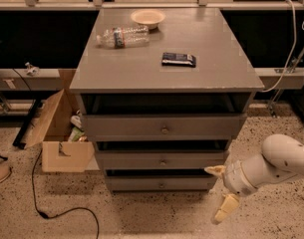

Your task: Open middle drawer

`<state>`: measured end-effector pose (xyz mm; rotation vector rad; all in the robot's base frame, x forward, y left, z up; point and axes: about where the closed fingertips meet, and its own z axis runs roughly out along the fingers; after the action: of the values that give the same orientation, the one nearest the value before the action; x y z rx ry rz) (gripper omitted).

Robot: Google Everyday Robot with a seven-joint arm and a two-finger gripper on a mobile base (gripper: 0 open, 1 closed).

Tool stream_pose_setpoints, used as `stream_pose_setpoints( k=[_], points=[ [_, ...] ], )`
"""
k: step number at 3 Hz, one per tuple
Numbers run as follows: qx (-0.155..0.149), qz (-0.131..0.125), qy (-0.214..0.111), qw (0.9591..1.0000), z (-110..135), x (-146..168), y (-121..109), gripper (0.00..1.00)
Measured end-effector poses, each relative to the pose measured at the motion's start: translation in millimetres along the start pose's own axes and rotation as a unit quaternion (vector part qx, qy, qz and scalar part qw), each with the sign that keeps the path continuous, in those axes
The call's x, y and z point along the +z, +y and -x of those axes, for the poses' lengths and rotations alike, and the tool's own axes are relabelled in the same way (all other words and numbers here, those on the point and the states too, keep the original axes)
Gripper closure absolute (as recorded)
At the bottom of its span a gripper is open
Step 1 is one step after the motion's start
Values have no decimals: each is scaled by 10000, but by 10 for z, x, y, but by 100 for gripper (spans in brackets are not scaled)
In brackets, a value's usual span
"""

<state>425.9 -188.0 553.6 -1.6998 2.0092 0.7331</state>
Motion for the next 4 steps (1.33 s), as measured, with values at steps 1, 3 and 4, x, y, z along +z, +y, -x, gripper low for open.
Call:
stream_pose_setpoints(
  k=[1, 3, 4],
  points=[
    [0, -46, 13, 10000, -47, 58, -44, 0],
    [-710, -830, 290, 9936, -359, 374, -915, 0],
    [-868, -1065, 457, 9895, -435, 525, -1281, 0]
  ],
)
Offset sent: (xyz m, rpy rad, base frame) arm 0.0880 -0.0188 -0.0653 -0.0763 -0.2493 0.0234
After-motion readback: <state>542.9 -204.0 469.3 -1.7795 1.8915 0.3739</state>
